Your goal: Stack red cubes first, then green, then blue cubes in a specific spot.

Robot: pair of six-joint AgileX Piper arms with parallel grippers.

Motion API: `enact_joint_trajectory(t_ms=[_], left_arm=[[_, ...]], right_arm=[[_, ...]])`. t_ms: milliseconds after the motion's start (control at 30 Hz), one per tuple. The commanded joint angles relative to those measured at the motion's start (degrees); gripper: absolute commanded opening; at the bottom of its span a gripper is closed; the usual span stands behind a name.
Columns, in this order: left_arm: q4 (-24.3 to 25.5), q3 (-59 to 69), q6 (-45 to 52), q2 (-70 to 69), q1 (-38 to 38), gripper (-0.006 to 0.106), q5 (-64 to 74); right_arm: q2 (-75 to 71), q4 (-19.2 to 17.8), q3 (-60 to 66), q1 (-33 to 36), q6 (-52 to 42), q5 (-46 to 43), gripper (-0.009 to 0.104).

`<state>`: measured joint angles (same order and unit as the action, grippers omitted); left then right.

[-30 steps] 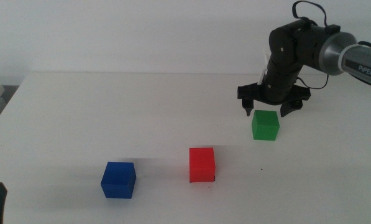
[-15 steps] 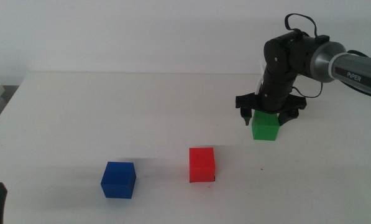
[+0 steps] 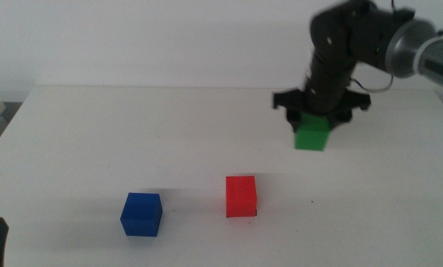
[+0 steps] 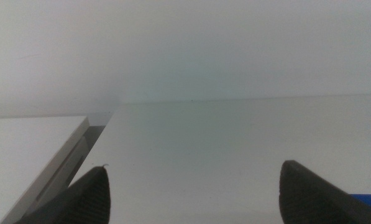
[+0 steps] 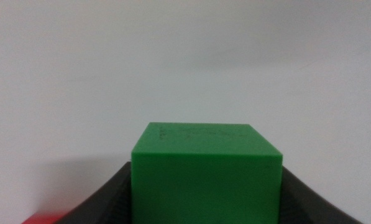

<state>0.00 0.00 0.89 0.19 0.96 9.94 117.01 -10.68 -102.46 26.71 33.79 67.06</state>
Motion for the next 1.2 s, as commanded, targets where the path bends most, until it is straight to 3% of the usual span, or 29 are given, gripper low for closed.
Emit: enact_joint_trajectory(t_ms=[0, 400, 767, 1167], left_arm=[[0.00, 0.00, -0.27, -0.19, -0.20, 0.092, -0.71], [0.00, 0.00, -0.27, -0.19, -0.20, 0.092, -0.71], [0.00, 0.00, -0.27, -0.19, -0.20, 0.092, -0.71], [0.00, 0.00, -0.27, -0.19, -0.20, 0.092, -0.71]], right_arm=[[-3.43, -2.12, -0.02, 4.26, 3.54, 2.29, 0.010], [-2.55, -2.91, -0.02, 19.30, 13.15, 2.90, 0.010], [0.70, -5.75, -0.02, 20.03, 12.73, 2.30, 0.010], [2.30, -5.24, -0.02, 19.90, 13.27, 1.02, 0.010]])
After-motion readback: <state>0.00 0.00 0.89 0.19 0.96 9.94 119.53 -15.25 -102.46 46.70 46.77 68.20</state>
